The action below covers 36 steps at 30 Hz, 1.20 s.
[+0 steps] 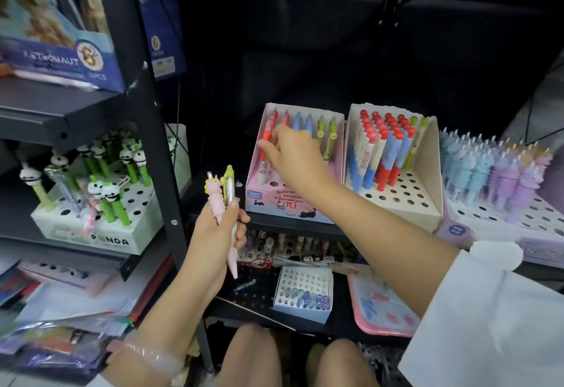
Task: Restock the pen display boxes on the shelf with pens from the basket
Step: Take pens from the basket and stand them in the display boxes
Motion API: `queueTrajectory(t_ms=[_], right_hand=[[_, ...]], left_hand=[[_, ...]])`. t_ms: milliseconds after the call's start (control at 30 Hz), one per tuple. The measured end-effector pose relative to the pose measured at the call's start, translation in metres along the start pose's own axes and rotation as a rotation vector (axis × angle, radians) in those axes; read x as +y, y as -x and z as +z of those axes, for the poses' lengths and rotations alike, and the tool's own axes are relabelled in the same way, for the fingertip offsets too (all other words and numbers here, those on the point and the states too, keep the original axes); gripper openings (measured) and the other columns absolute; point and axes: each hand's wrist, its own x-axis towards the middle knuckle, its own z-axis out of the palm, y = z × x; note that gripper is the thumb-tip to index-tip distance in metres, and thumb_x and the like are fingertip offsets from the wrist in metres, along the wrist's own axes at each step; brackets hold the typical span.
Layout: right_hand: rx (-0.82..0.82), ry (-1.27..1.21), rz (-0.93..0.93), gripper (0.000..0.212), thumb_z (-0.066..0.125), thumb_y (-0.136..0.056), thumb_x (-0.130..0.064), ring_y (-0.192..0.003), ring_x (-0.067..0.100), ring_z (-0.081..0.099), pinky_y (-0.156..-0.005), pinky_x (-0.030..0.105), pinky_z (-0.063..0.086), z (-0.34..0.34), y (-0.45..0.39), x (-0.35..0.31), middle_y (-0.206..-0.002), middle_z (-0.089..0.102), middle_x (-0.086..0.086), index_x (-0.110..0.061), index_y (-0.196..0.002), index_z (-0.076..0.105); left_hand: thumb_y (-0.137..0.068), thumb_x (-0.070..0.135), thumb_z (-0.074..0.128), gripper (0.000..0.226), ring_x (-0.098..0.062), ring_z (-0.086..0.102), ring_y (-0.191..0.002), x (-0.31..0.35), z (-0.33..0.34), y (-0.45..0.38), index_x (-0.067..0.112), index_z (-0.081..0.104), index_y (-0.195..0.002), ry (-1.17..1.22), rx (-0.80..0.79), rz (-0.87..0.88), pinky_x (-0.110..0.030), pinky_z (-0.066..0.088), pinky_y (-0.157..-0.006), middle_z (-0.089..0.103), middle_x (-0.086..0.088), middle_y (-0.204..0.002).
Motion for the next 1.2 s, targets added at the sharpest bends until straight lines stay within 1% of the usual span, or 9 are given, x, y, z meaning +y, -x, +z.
queueTrajectory(t_ms=[133,267,467,633,700,767,900,1033,1200], right_hand=[[-0.194,0.112,-0.014,0.032,0.045,-0.098,-0.025,-0.074,0.032,0.060,-0.077,0.042,0.051,0.010,0.006,0.002,-0.074,0.060,0.013,-0.005,-0.078,0.058],[-0.115,0.044,-0.044,0.037,0.047,-0.097,-0.029,-0.064,0.022,0.056,-0.068,0.037,0.050,0.008,0.023,0.015,-0.064,0.057,0.007,-0.005,-0.073,0.059],[-0.160,-0.529,0.104,0.015,0.061,-0.089,-0.031,-0.061,-0.007,0.051,-0.060,0.006,0.044,-0.005,0.036,0.008,-0.073,0.058,-0.009,-0.017,-0.088,0.060],[-0.233,-0.592,0.180,0.028,0.059,-0.091,-0.023,-0.068,0.003,0.057,-0.061,0.009,0.045,-0.028,0.035,0.016,-0.074,0.063,-0.009,-0.013,-0.116,0.054],[-0.226,-0.604,0.190,0.022,0.058,-0.090,-0.020,-0.068,0.015,0.062,-0.063,0.023,0.050,-0.045,0.030,0.017,-0.072,0.063,-0.008,-0.016,-0.112,0.054],[-0.113,-0.641,0.206,0.012,0.058,-0.089,-0.015,-0.073,0.031,0.063,-0.067,0.038,0.052,-0.065,0.018,0.021,-0.079,0.067,0.006,-0.022,-0.098,0.053],[0.109,-0.365,0.147,0.012,0.059,-0.086,-0.014,-0.072,0.016,0.061,-0.061,0.017,0.048,-0.098,-0.015,0.040,-0.075,0.063,0.002,-0.018,-0.092,0.049],[-0.098,0.007,0.148,0.015,0.057,-0.086,-0.011,-0.086,0.025,0.062,-0.072,0.030,0.049,-0.098,-0.034,0.054,-0.085,0.061,0.008,-0.011,-0.099,0.049],[-0.297,0.199,0.151,0.027,0.061,-0.087,-0.016,-0.097,0.029,0.060,-0.083,0.039,0.052,-0.084,-0.043,0.058,-0.108,0.061,0.015,-0.004,-0.110,0.053]], left_hand=[[-0.097,0.017,0.046,0.025,-0.007,0.045,-0.050,0.001,-0.001,0.004,0.024,0.063,-0.081,-0.071,0.013,0.028,-0.029,0.036,-0.057,0.056,0.004,-0.061],[-0.094,0.016,0.051,0.031,-0.003,0.055,-0.061,0.002,0.002,0.007,0.034,0.070,-0.077,-0.130,0.049,0.038,-0.029,0.045,-0.068,0.064,0.003,-0.073],[-0.090,0.018,0.058,0.021,0.003,0.062,-0.073,0.003,0.022,0.008,0.038,0.066,-0.091,-0.133,0.004,0.087,-0.018,0.046,-0.071,0.071,0.014,-0.082],[-0.091,0.017,0.057,0.023,0.000,0.064,-0.082,0.005,0.040,0.009,0.039,0.066,-0.093,-0.123,-0.076,0.101,-0.018,0.053,-0.072,0.072,0.011,-0.086],[-0.091,0.022,0.056,0.019,-0.003,0.066,-0.089,0.008,0.046,0.009,0.038,0.064,-0.098,-0.074,-0.131,0.082,-0.022,0.056,-0.073,0.071,0.012,-0.093],[-0.092,0.026,0.053,0.018,-0.009,0.068,-0.078,0.011,0.049,0.006,0.033,0.061,-0.106,-0.053,-0.139,0.044,-0.023,0.056,-0.063,0.069,0.006,-0.098],[-0.097,0.022,0.046,0.016,-0.007,0.042,-0.040,0.012,0.049,-0.001,0.023,0.056,-0.110,-0.098,-0.125,-0.012,-0.018,0.034,-0.038,0.058,-0.005,-0.079],[-0.097,0.020,0.047,0.011,-0.004,0.035,-0.042,0.010,0.054,-0.007,0.018,0.055,-0.104,-0.133,-0.120,-0.026,-0.016,0.029,-0.037,0.054,-0.001,-0.071],[-0.100,0.022,0.040,0.012,-0.004,0.040,-0.042,0.012,0.059,-0.009,0.018,0.051,-0.102,-0.049,-0.110,-0.076,-0.016,0.031,-0.038,0.061,0.002,-0.064]])
